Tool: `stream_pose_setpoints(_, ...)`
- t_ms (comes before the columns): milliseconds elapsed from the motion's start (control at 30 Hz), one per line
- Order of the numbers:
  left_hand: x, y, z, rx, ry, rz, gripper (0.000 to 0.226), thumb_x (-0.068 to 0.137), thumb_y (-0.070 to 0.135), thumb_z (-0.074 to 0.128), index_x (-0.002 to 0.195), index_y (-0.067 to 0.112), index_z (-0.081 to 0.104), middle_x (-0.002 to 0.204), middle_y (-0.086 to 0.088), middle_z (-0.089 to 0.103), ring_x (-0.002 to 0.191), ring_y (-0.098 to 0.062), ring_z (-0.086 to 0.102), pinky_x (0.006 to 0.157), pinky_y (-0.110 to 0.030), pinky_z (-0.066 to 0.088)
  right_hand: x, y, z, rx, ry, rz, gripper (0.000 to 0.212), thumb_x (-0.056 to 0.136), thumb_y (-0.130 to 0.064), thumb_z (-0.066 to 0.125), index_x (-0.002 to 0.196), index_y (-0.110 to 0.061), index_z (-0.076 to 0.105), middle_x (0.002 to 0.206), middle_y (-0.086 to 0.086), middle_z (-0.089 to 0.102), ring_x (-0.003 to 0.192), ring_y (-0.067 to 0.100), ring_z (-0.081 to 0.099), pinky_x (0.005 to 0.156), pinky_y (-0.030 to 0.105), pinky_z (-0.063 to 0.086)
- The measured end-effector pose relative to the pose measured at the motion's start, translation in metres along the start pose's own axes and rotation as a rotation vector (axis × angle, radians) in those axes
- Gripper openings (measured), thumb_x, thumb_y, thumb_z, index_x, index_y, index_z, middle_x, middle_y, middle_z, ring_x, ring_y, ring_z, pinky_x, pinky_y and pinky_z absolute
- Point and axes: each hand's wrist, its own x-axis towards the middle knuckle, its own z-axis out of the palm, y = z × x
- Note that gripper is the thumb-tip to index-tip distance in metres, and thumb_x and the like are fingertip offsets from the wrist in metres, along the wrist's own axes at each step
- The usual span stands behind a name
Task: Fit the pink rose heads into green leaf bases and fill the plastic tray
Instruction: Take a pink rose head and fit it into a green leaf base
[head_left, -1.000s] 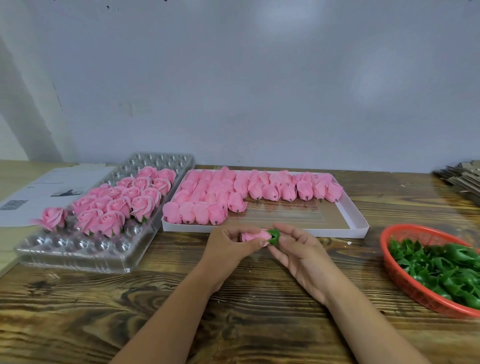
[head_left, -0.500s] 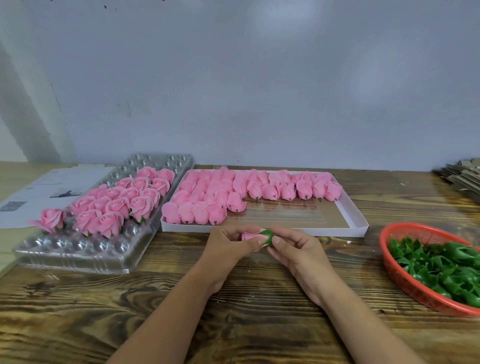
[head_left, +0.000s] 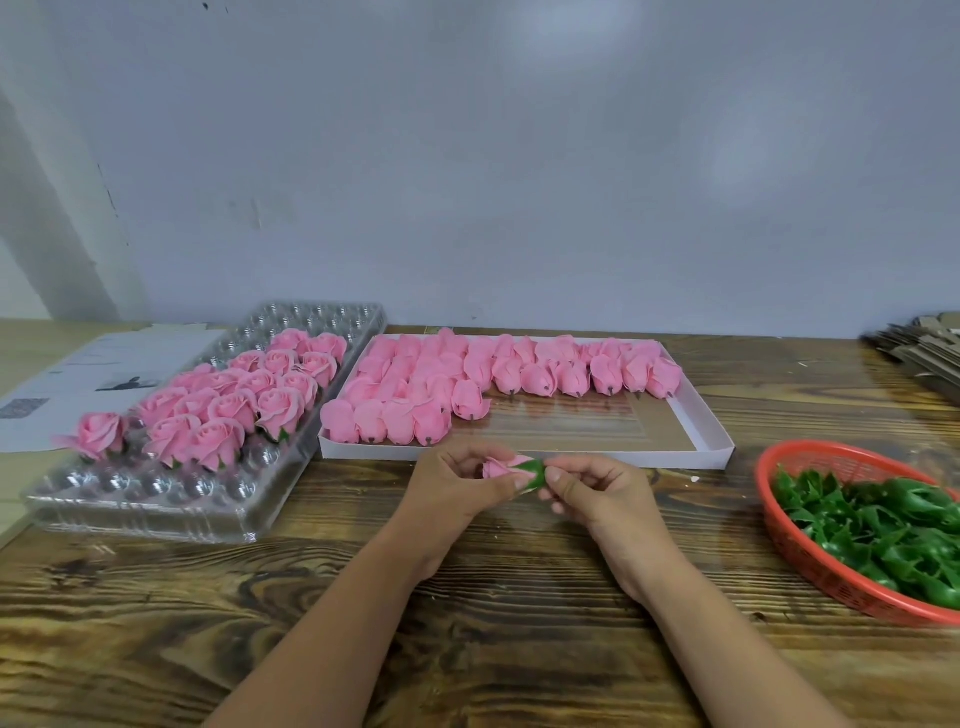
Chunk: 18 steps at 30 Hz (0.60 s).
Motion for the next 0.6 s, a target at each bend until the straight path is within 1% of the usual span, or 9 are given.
stream_pose_setpoints(133,0.0007,-0.0007,-0.0017,0.05,-0.002,0.019,0.023,0.076,0.006,0.086,0.089,0.025,0.081,0.096,-0.006,0.079,0.087,-0.013,0.072,0.075,-0.022,0.055,-0.0004,0.0006,0.0002,-0.06,-0.021,-0.017,0.013,0.087,0.001,0.068,0.086,-0.009,0.077,0.071,0.01,0.074,0.062,0.011,0.063,0.058,0.017,0.053)
stream_pose_setpoints(267,0.0011,-0.0009,-0.0024,0.065,-0.012,0.004,0.024,0.076,0.003,0.085,0.087,0.024,0.082,0.091,-0.003,0.079,0.083,-0.008,0.073,0.072,-0.018,0.055,-0.0002,0.0023,-0.0018,-0.084,-0.053,-0.029,0.019,0.087,-0.001,0.07,0.076,-0.014,0.078,0.071,0.011,0.073,0.062,0.012,0.063,0.06,0.018,0.053)
stream_pose_setpoints(333,0.0018,-0.0016,-0.0033,0.083,-0.008,-0.004,0.023,0.076,0.002,0.085,0.087,0.022,0.081,0.088,-0.003,0.079,0.081,-0.008,0.072,0.071,-0.018,0.055,0.0006,0.0037,-0.0026,-0.127,-0.06,-0.035,0.019,0.088,-0.002,0.069,0.076,-0.015,0.077,0.07,0.009,0.073,0.062,0.012,0.063,0.061,0.019,0.053)
stream_pose_setpoints(400,0.003,-0.0022,-0.0034,0.105,0.003,-0.02,0.022,0.076,0.002,0.086,0.09,0.019,0.08,0.088,-0.004,0.079,0.08,-0.009,0.072,0.071,-0.018,0.056,0.0023,0.0063,-0.0021,-0.211,-0.045,-0.043,0.017,0.089,-0.002,0.069,0.081,-0.015,0.076,0.07,0.007,0.073,0.063,0.012,0.063,0.062,0.02,0.054)
stream_pose_setpoints(467,0.0041,-0.0022,-0.0016,0.16,0.025,-0.027,0.022,0.076,0.005,0.087,0.094,0.014,0.079,0.09,-0.002,0.079,0.081,-0.008,0.072,0.072,-0.017,0.056,0.0029,0.0072,-0.0017,-0.399,-0.021,-0.113,0.018,0.088,-0.002,0.068,0.09,-0.019,0.074,0.078,0.002,0.073,0.07,0.008,0.065,0.069,0.02,0.055)
stream_pose_setpoints(500,0.0045,-0.0021,-0.0002,0.194,0.033,-0.023,0.022,0.076,0.006,0.088,0.095,0.013,0.079,0.09,-0.001,0.079,0.082,-0.007,0.072,0.072,-0.016,0.056,0.0023,0.0071,-0.0019,-0.499,-0.034,-0.168,0.026,0.086,-0.002,0.068,0.096,-0.026,0.072,0.085,-0.003,0.073,0.077,0.004,0.066,0.074,0.017,0.053)
stream_pose_setpoints(567,0.0042,-0.0017,0.0023,0.235,0.028,-0.003,0.021,0.076,0.005,0.088,0.095,0.01,0.078,0.089,-0.001,0.079,0.082,-0.008,0.073,0.073,-0.016,0.056,-0.0013,0.0081,-0.0022,-0.637,-0.126,-0.266,0.043,0.081,-0.007,0.07,0.11,-0.039,0.065,0.099,-0.016,0.069,0.091,-0.003,0.064,0.079,0.008,0.048)
stream_pose_setpoints(600,0.0037,-0.0019,0.0032,0.246,0.021,0.008,0.021,0.076,0.005,0.087,0.095,0.009,0.078,0.089,-0.002,0.079,0.082,-0.009,0.073,0.075,-0.017,0.057,-0.0029,0.0093,-0.002,-0.702,-0.169,-0.306,0.047,0.08,-0.011,0.071,0.115,-0.042,0.064,0.103,-0.021,0.068,0.096,-0.006,0.063,0.082,0.006,0.046)
